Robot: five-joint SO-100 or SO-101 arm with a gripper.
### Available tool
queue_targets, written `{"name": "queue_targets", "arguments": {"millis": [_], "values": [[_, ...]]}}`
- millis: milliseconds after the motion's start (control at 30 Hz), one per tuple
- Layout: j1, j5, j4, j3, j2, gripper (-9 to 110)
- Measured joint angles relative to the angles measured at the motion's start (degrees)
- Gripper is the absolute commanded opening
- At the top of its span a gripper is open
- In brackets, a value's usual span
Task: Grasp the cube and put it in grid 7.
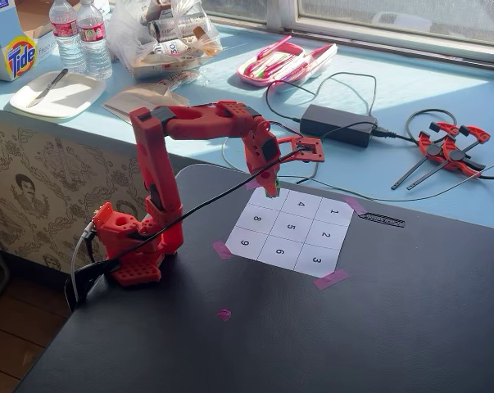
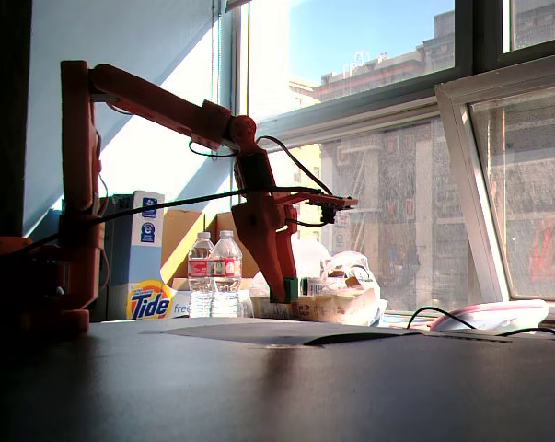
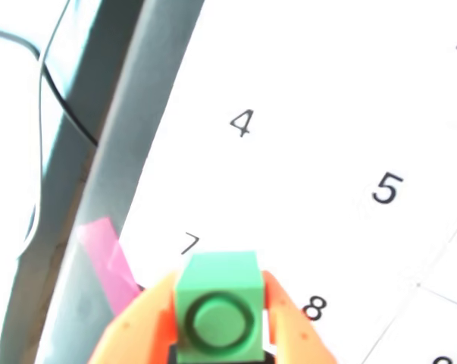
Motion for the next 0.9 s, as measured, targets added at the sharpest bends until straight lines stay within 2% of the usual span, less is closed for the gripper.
{"name": "queue_targets", "arguments": {"millis": [300,567,900], "values": [[-3.43,2.11,-1.93,0.09,-3.16,2],[-5.19,4.57,-4.66,1.67,-4.04,15],[-3.16,6.06,-7.38,2.11,-3.78,20]]}}
